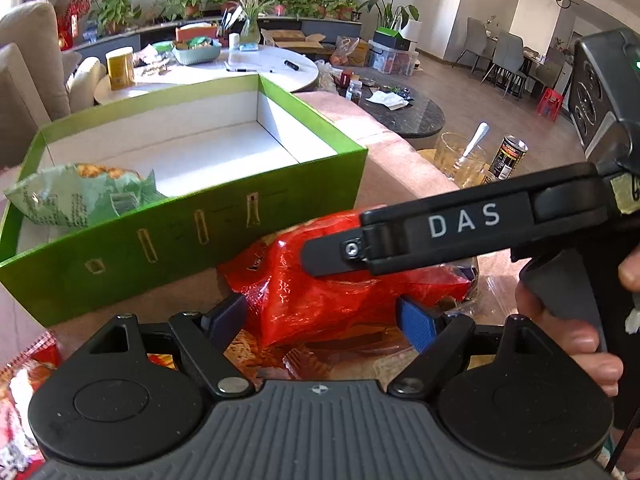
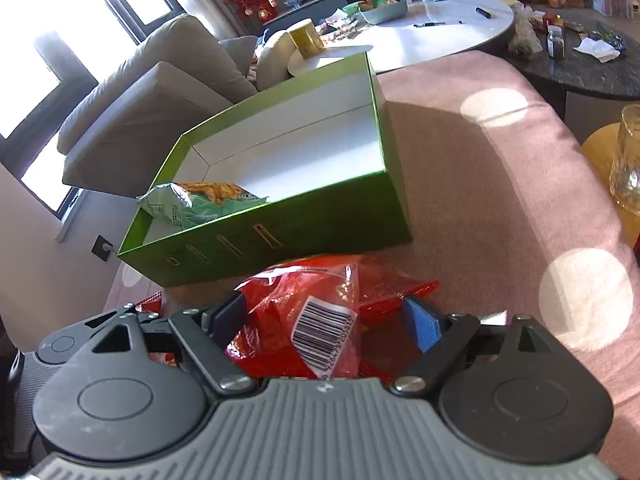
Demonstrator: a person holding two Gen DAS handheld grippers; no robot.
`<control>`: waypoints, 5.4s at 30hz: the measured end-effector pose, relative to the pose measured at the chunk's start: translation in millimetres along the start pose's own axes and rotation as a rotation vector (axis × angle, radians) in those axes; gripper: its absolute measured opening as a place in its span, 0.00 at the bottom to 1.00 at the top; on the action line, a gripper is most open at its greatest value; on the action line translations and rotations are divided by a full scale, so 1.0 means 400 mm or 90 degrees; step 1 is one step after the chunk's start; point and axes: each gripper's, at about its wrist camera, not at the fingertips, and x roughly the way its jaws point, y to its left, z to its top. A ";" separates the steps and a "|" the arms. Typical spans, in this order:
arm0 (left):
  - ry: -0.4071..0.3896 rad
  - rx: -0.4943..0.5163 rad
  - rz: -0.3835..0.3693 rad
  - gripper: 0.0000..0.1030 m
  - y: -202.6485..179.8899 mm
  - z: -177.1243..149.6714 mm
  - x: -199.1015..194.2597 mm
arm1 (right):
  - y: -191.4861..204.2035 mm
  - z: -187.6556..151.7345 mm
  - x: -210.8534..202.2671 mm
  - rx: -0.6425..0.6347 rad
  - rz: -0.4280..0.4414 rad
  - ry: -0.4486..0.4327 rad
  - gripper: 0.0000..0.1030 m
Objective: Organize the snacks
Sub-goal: 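Grasp the red-orange snack bag with the right gripper, then carry the red-orange bag into the green box and release it, then grasp the red-and-yellow cracker bag with the right gripper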
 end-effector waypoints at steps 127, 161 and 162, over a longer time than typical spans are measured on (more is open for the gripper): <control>-0.185 -0.077 0.093 0.83 0.138 -0.074 -0.287 | 0.189 -0.019 -0.134 -0.125 0.038 -0.142 0.61; -0.044 -0.194 0.081 0.79 0.192 -0.181 -0.184 | 0.164 -0.107 0.048 -0.075 0.009 0.016 0.64; -0.042 -0.197 0.079 0.79 0.196 -0.180 -0.178 | 0.164 -0.106 0.052 -0.074 0.011 0.020 0.64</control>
